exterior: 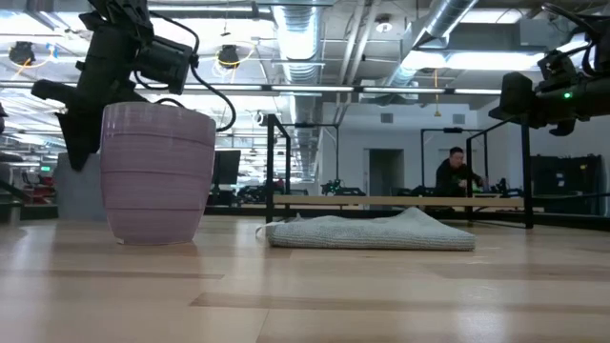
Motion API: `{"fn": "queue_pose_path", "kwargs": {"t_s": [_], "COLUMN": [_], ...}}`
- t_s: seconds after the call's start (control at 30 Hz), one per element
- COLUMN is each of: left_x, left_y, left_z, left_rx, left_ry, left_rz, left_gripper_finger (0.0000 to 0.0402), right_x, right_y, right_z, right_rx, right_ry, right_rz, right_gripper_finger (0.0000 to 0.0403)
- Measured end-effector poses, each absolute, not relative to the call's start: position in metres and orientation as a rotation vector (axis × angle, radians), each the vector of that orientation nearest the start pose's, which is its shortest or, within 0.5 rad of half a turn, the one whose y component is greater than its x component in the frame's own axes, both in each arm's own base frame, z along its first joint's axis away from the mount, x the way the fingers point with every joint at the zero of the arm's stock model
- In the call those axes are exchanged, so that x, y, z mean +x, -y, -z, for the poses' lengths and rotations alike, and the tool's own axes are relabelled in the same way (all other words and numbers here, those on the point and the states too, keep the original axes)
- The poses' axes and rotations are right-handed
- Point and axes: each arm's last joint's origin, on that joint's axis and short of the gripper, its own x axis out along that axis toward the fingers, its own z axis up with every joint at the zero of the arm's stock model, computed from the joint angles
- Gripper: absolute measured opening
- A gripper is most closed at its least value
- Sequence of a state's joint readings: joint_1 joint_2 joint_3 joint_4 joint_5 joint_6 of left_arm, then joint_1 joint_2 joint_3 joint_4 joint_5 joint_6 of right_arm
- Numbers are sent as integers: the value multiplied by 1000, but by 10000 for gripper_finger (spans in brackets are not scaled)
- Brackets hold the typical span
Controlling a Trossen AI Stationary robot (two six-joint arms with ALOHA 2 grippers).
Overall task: Stack small to large cups/mugs on shelf
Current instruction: Put the light blue cup on the shelf
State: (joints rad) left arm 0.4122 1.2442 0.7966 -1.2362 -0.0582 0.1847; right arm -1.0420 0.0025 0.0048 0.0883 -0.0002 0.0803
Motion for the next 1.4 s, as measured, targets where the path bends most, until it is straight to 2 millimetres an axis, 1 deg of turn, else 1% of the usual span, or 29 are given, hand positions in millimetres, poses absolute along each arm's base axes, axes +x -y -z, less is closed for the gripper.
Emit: {"fn": "queue_pose_path", "kwargs": {"t_s": [0.2, 0.37, 0.57, 0.93, 1.2, 1.4], "left_x": [164, 167, 167, 170, 171, 172], "left_y": [-73, -73, -73, -75, -75, -76], "left_z": [-209, -210, -210, -210, -210, -210], "left_rx": [-187, -204, -211, -184, -201, -216], "left_ry": [-1612, -1574, -1568, -1548, -1530, -1510], "left_rz": [-244, -214, -214, -217, -216, -256], "left_gripper_finger": [10, 7, 13, 14, 15, 6], "right_x": [49, 49, 49, 49, 49, 49], "right_y": [84, 84, 84, 84, 84, 84], "right_z": [-173, -173, -172, -171, -171, -171], "right_rx": [25, 59, 87, 93, 93, 94], "right_ry": [124, 135, 139, 137, 136, 134], "right_rz": [1037, 1036, 1035, 1035, 1035, 1036], "right_gripper_finger": [55, 55, 55, 55, 55, 55]}}
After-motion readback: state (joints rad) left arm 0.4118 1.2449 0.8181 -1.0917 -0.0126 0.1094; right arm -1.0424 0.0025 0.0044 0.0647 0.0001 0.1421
